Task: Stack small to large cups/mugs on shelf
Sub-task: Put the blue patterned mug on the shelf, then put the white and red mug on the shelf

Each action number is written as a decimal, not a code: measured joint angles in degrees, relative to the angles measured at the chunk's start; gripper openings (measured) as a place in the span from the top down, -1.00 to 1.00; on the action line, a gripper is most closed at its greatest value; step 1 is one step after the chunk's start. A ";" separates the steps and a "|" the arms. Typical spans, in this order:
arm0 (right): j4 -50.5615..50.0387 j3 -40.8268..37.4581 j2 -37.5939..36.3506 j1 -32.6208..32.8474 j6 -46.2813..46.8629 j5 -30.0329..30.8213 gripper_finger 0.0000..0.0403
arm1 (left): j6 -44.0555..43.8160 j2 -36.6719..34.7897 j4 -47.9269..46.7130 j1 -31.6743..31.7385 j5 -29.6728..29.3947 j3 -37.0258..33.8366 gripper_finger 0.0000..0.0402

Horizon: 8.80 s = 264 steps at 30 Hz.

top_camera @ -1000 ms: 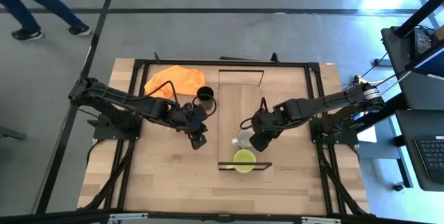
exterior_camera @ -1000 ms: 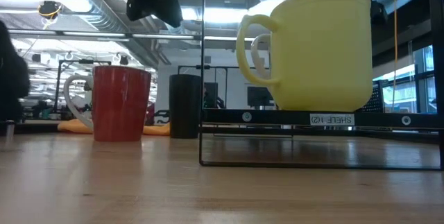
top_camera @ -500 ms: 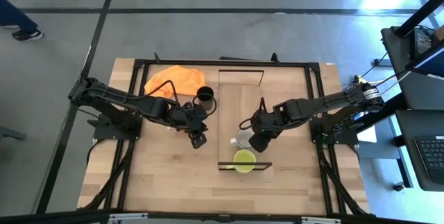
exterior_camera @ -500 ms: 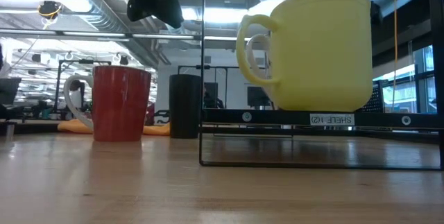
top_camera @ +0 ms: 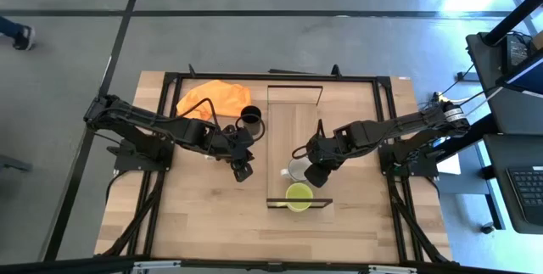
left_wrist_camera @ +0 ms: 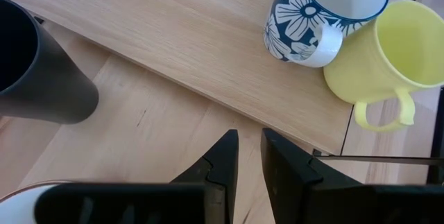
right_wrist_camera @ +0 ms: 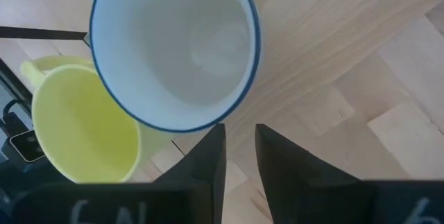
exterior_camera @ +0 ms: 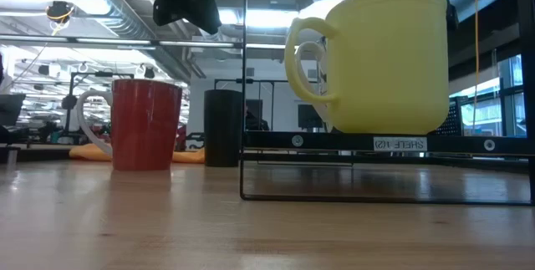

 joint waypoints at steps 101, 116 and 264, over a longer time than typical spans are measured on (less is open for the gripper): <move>-4.69 5.09 -12.66 21.45 25.45 14.84 0.60 | -15.23 0.44 2.36 -13.69 -7.10 4.02 0.71; -1.23 5.05 -12.41 16.53 15.15 18.71 0.60 | -1.90 -0.55 -5.26 -1.46 5.07 4.02 0.71; -8.57 5.05 -12.41 -5.97 -1.61 12.74 0.60 | 10.59 2.30 -31.29 24.04 12.98 7.91 0.59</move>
